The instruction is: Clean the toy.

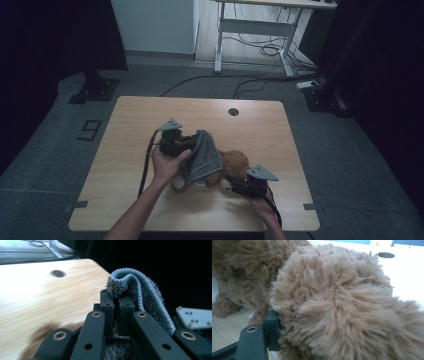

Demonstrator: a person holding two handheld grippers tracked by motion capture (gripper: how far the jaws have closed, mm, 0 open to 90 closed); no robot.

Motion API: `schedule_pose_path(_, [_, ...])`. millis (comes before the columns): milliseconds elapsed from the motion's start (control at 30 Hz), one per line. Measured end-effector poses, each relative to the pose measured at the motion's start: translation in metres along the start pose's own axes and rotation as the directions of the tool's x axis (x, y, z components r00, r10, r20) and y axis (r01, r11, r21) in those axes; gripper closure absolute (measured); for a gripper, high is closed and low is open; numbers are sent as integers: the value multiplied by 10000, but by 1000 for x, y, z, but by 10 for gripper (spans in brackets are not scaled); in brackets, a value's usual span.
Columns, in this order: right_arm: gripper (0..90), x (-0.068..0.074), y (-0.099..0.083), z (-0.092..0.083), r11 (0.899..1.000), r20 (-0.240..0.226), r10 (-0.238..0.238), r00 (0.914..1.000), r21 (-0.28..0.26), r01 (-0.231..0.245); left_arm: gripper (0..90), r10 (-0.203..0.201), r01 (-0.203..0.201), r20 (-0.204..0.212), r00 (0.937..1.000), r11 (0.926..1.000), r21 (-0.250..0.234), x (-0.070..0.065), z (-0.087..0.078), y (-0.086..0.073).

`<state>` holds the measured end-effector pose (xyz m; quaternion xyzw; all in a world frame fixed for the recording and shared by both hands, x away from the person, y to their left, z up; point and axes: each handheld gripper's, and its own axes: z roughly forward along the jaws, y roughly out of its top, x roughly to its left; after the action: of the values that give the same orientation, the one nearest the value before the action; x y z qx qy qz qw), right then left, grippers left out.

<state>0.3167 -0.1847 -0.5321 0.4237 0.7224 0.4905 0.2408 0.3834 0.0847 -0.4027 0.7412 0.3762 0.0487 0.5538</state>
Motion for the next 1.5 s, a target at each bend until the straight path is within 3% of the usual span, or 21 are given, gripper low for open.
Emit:
schedule_pose_path(100, [267, 2, -1, -1, 9999, 69, -115, 9999, 26, 115, 841, 109, -112, 170, 9998, 9999, 122, -12, 24, 5])
schedule_pose_path(200, [270, 5, -1, -3, 9995, 175, -303, 9994, 26, 303, 840, 422, -430, 124, 9990, 9964, 733, -23, 52, 3])
schedule_pose_path(267, [270, 5, -2, -3, 9994, 183, -357, 9992, 16, 356, 840, 866, -822, -220, 9960, 9848, 1530, -30, 70, -3])
schedule_pose_path(367, [270, 5, -2, -3, 9992, 172, -391, 9991, 40, 390, 839, 1371, -1154, -625, 9886, 9557, 2709, -32, 93, -18])
schedule_pose_path(400, [270, 6, -2, -4, 9991, 157, -425, 9990, 63, 424, 838, 1440, -1177, -703, 9871, 9492, 2919, -30, 97, -22])
schedule_pose_path(433, [270, 6, -2, -4, 9988, 171, -482, 9987, 79, 481, 838, 1254, -1002, -693, 9897, 9517, 2903, -26, 98, -25])
schedule_pose_path(500, [270, 7, -3, -4, 9987, 202, -507, 9985, 70, 506, 835, 982, -738, -698, 9927, 9537, 2916, -19, 93, -25])
schedule_pose_path(667, [272, 7, -3, -3, 9989, 225, -475, 9986, 40, 474, 835, 1313, -768, -1656, 9774, 9506, 3009, -4, 73, -27])
schedule_pose_path(800, [274, 6, -3, -4, 9988, 204, -496, 9986, 36, 496, 835, 1250, -633, -2044, 9709, 9567, 2841, 12, 43, -28])
schedule_pose_path(900, [274, 6, -3, -4, 9987, 182, -515, 9985, 40, 514, 834, 1356, -686, -2362, 9622, 9600, 2716, 19, 19, -33])
schedule_pose_path(967, [275, 6, -2, -4, 9986, 209, -527, 9984, 58, 526, 834, 1294, -637, -2457, 9607, 9639, 2586, 23, 5, -38])
schedule_pose_path(1067, [285, 8, -2, -4, 9984, 356, -561, 9978, 70, 559, 833, 888, -299, -2424, 9661, 9711, 2367, 32, -13, -46])
schedule_pose_path(1100, [289, 8, -2, -4, 9982, 396, -596, 9974, 87, 593, 833, 802, -219, -2409, 9672, 9716, 2358, 36, -18, -48])
schedule_pose_path(1167, [296, 9, -3, -4, 9980, 458, -623, 9970, 65, 621, 832, 701, -55, -2576, 9637, 9700, 2432, 42, -26, -55])
schedule_pose_path(1233, [306, 9, -3, -3, 9982, 551, -598, 9967, 57, 596, 831, 620, 64, -2712, 9605, 9697, 2442, 46, -31, -62])
schedule_pose_path(1367, [334, 10, -2, 4, 9977, 916, -670, 9935, -63, 678, 830, 593, 129, -2720, 9605, 9666, 2560, 49, -34, -77])
schedule_pose_path(1500, [357, 10, 1, 16, 9971, 1308, -678, 9891, -241, 716, 832, 366, 350, -2822, 9587, 9690, 2446, 57, -26, -74])
